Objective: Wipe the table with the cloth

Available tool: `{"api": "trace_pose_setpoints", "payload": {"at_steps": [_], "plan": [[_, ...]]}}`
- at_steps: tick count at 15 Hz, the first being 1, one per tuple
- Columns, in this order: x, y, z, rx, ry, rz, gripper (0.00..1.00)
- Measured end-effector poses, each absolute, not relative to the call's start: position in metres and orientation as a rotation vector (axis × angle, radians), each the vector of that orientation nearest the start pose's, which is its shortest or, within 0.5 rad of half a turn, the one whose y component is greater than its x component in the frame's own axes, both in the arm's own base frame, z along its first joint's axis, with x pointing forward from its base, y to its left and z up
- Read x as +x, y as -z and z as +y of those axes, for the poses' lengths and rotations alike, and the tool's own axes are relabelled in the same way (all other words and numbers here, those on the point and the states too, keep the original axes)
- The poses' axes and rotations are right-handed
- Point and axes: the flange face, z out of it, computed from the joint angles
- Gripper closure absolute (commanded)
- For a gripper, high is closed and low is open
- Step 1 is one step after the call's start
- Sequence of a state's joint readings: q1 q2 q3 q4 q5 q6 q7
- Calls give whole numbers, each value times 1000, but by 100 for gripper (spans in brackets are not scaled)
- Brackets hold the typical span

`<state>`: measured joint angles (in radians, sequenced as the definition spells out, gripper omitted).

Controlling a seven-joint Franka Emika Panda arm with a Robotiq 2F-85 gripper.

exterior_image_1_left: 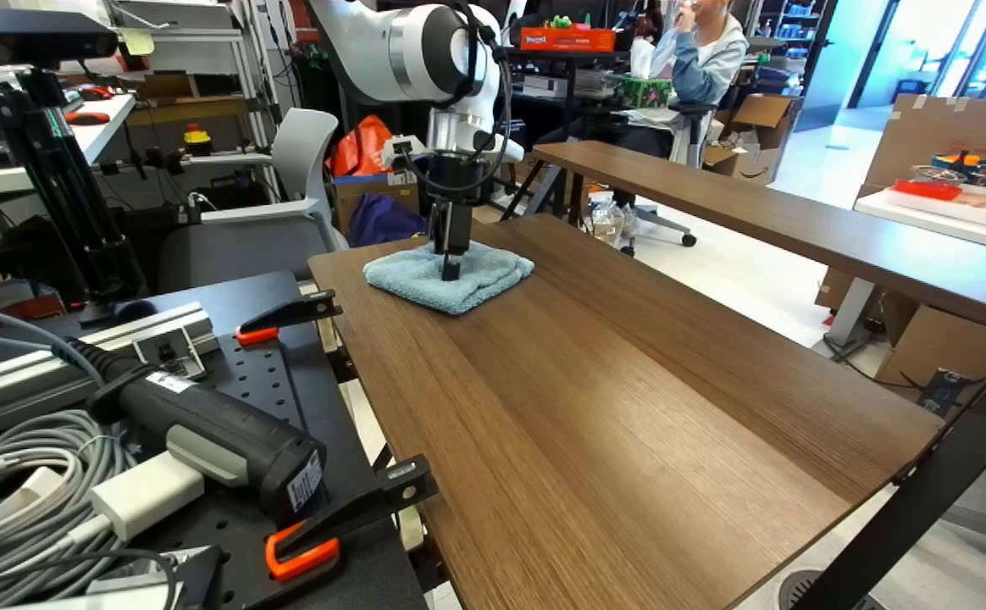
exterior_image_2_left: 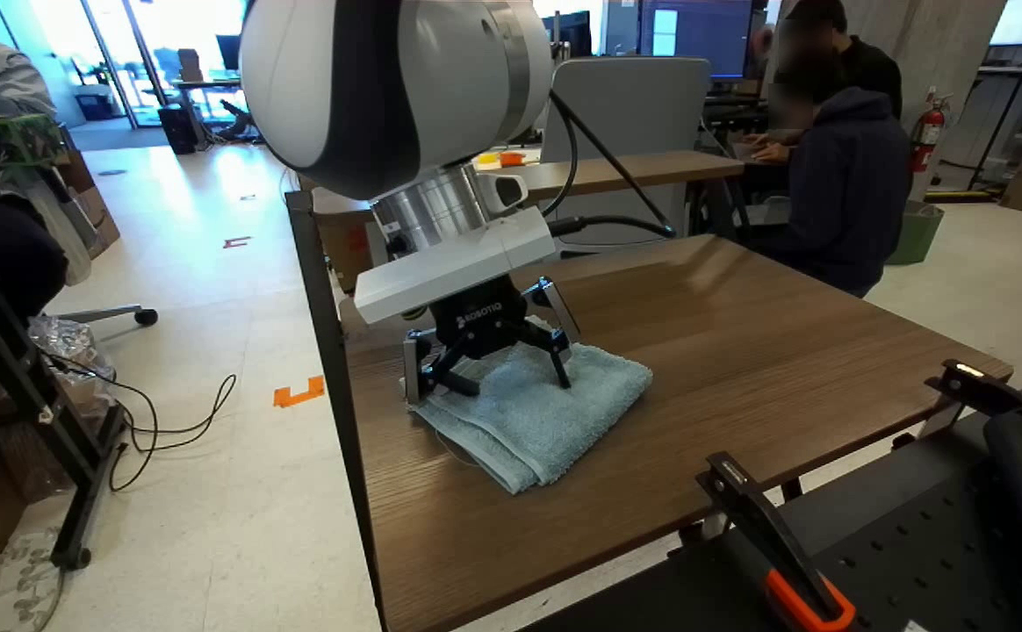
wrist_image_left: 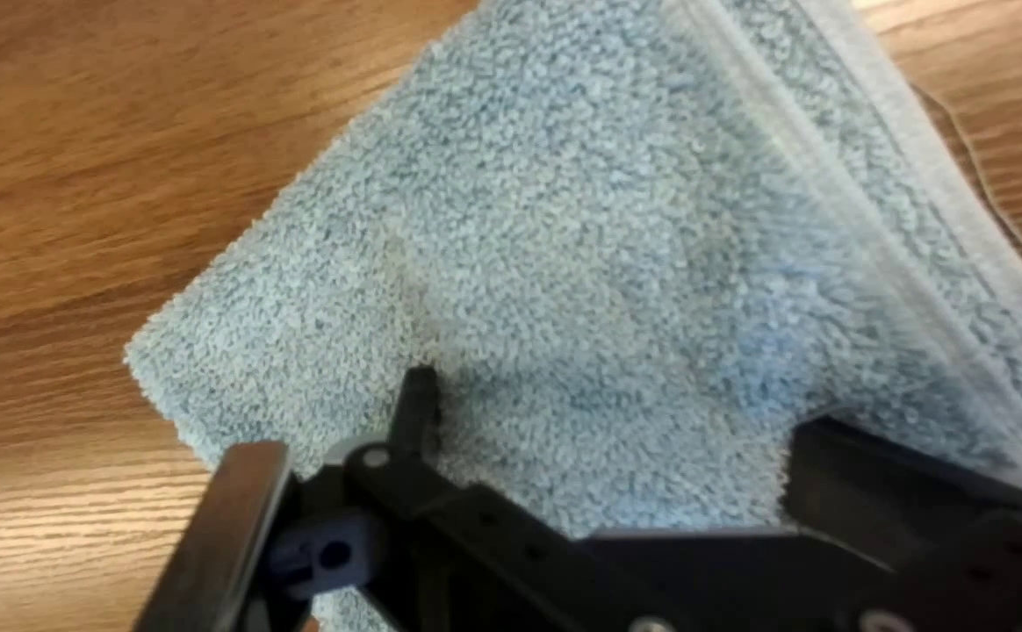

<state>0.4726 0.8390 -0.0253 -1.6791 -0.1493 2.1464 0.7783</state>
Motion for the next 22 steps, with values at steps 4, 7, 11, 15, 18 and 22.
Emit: {"api": "trace_pose_setpoints", "payload": {"at_steps": [4, 7, 11, 15, 18, 22], "plan": [[571, -92, 268, -3409, -375, 378, 0], [588, -101, 284, -3368, -263, 402, 0], [611, -105, 322, -3308, -145, 489, 0], [627, -91, 331, -3266, -113, 622, 0], [639, -91, 320, -3216, -111, 759, 0], [653, -90, 281, -3182, -138, 880, 0]]}}
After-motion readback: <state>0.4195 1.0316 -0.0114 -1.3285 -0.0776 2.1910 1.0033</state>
